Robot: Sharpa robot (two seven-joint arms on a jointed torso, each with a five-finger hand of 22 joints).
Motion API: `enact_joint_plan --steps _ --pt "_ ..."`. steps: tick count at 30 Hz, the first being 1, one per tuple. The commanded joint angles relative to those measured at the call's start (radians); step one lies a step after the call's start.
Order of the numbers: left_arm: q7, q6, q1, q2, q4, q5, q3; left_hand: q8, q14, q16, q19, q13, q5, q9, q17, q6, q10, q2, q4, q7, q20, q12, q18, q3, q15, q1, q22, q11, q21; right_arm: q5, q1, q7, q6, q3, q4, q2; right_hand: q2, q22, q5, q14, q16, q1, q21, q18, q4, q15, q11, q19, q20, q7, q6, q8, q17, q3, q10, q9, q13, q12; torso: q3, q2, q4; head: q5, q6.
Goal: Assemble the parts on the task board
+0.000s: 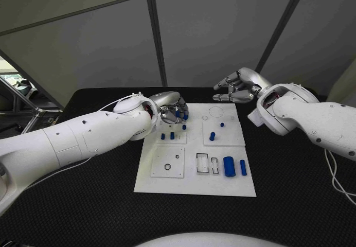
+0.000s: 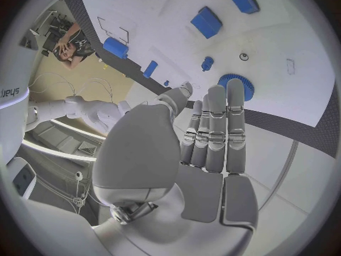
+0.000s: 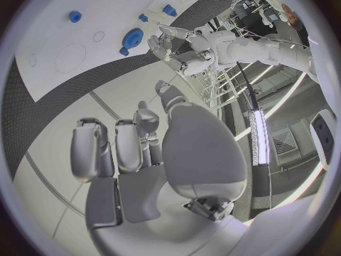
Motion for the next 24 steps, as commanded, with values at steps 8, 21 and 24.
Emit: enact_joint_plan --steps 8,21,24 --pt "0.022 0.099 -0.004 0.042 -0.044 -0.164 -0.008 0.004 0.096 0.343 0.096 -0.136 -0.003 -0.098 0.214 0.026 0.005 0.007 -0.008 0.006 -0.003 0.007 -0.017 -0.022 -0.002 -0.013 0.182 0.003 0.198 -0.005 0.002 0.007 -0.001 0.001 0.003 0.004 0.002 0.026 0.006 0.030 -0.002 -0.012 -0.002 0.019 0.001 -0.005 0.002 -0.001 0.000 0.001 0.003 -0.004 0.001 0.008 0.002 0.000 0.000 0.003 0.0001 0.000 0.0008 -0.005 0.002" --pt "-0.002 0.151 -0.009 0.071 -0.081 -0.197 -0.009 0.006 0.112 0.392 0.152 -0.185 0.000 -0.130 0.224 0.044 0.005 0.021 -0.011 0.011 -0.001 0.018 -0.040 -0.022 0.000 -0.010 0.310 0.004 0.337 -0.006 0.002 0.007 0.000 0.001 0.003 0.006 0.002 0.026 0.006 0.030 -0.002 -0.012 -0.002 0.019 0.001 -0.005 0.002 -0.001 0.000 0.001 0.003 -0.004 0.001 0.008 0.002 0.000 0.000 0.003 0.0006 0.000 0.0017 -0.007 0.000" --pt "-0.003 0.154 -0.010 0.076 -0.088 -0.199 -0.009 0.007 0.115 0.401 0.158 -0.191 0.002 -0.134 0.226 0.047 0.008 0.026 -0.013 0.012 -0.001 0.020 -0.042 -0.017 0.000 -0.006 0.325 0.004 0.353 -0.006 0.002 0.007 0.000 0.001 0.003 0.007 0.002 0.026 0.006 0.030 -0.002 -0.012 -0.002 0.019 0.001 -0.005 0.002 -0.001 0.000 0.001 0.003 -0.004 0.001 0.008 0.002 0.000 0.000 0.003 0.0008 0.000 0.0013 -0.008 0.001"
